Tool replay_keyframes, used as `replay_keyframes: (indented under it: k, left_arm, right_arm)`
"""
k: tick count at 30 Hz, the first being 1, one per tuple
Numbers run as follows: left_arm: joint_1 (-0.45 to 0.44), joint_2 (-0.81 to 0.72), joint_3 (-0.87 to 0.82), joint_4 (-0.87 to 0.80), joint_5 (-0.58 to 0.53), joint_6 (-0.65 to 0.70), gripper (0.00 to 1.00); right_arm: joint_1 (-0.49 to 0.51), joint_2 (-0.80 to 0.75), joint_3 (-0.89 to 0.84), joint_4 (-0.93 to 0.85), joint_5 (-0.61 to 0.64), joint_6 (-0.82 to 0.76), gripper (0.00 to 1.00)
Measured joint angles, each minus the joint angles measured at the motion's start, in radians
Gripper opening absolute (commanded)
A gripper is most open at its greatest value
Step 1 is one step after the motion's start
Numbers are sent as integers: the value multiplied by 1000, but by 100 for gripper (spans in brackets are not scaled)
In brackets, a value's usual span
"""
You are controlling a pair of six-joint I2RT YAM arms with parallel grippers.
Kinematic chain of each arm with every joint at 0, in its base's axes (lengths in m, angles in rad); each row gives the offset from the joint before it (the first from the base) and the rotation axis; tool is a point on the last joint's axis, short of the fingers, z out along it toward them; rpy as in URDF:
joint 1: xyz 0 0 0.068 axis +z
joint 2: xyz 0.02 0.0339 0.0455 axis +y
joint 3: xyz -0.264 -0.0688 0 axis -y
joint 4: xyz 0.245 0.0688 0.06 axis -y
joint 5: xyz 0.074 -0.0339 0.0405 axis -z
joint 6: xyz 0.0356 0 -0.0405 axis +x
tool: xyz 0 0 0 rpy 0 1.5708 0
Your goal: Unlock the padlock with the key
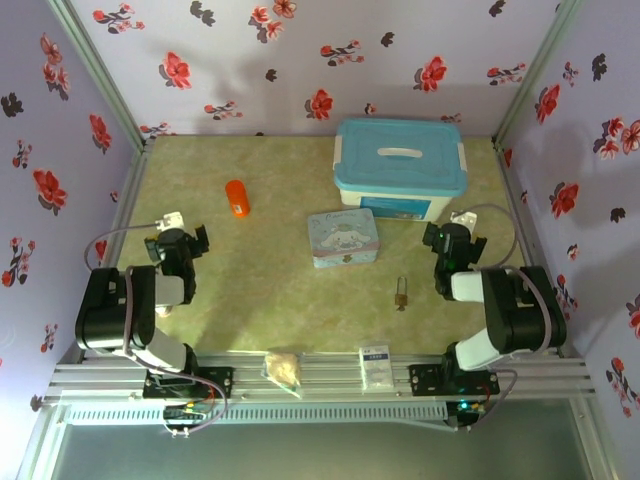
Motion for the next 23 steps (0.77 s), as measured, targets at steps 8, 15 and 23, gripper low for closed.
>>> replay_keyframes:
  k: [8,15,23]
  left_arm:
    - [-31,2,23,30,24,-1,100]
    - [-40,2,24,30,24,-1,100]
    - [-40,2,24,30,24,2,100]
  right_arm:
    - [-37,43,6,108,-90,-7,99]
    - [-36,43,6,122,-105,-15,99]
    - [-43,44,7,121,-161,-25,99]
